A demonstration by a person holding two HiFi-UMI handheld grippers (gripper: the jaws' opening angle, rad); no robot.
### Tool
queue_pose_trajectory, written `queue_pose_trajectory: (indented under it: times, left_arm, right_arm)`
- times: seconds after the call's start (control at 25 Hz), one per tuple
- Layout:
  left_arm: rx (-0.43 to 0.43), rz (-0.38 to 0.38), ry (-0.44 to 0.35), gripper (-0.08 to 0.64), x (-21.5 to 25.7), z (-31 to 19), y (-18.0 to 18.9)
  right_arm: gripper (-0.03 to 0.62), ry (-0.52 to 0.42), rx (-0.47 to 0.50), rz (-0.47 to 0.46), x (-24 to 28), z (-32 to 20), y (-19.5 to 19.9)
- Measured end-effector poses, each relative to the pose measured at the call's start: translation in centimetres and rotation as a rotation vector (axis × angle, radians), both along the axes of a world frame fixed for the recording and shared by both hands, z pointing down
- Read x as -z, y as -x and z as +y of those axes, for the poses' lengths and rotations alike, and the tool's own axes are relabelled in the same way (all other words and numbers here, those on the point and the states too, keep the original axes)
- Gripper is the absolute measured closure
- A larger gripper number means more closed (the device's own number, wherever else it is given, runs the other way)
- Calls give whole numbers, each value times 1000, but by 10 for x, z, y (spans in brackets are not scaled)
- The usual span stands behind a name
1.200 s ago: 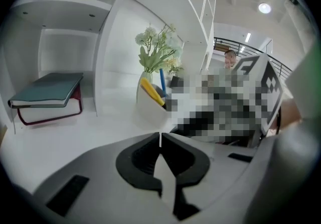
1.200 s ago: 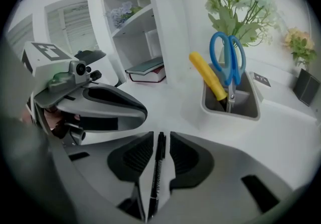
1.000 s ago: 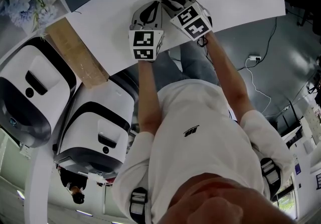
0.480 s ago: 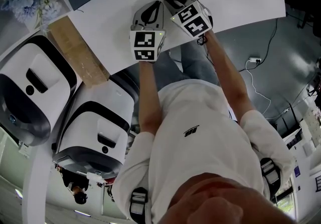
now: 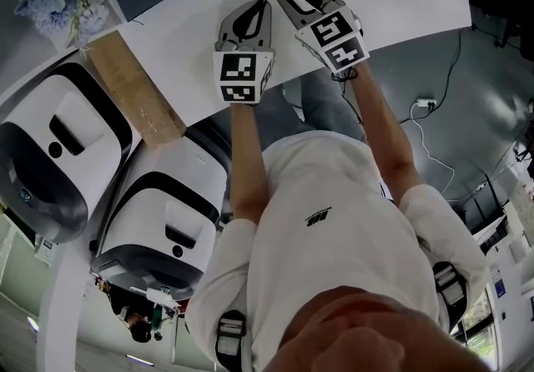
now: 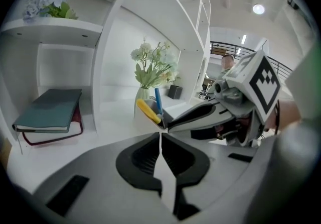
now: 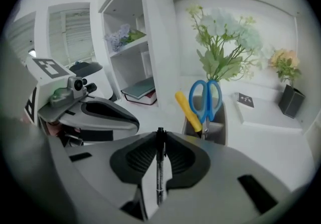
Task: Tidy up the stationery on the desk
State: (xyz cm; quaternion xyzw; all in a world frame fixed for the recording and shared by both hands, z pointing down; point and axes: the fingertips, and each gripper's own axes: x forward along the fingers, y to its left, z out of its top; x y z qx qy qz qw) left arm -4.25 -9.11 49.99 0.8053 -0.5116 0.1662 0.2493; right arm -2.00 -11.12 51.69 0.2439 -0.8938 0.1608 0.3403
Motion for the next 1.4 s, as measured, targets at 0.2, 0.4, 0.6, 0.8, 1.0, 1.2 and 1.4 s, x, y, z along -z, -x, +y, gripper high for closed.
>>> queue_pose_trajectory:
  times: [0.2,0.4,0.6,0.8,1.0,1.2,1.4]
  left_arm:
    - [-15,2,-33,560,17,-9,-7]
    - [-24,3,-58,560,30,-16,-12]
    - [-31,3,-81,560,42,-22,-16]
    - [-29,2,-105,560,54,-31,-16]
    - [-25,-3,-119,560,61,-41,-15]
    - [-18,-5,-121,560,62,-51,-14]
    - [-12,4,-110,560,55,-57,-13]
  right_arm:
    - [551,-41,-30,-41,26,-12,-6]
    - [552,-78,-58,-71,42,-23,-13]
    - [552,-119,-86,-116,69,-36,-21]
    - [552,-165,-122,-159,99,-58,-28]
    - [552,-190,-132,-199,112,-77,-24]
    - [552,-180,-129,-213,106,-89,-16]
    - [552,-143,-136,-223,85,-94,-12]
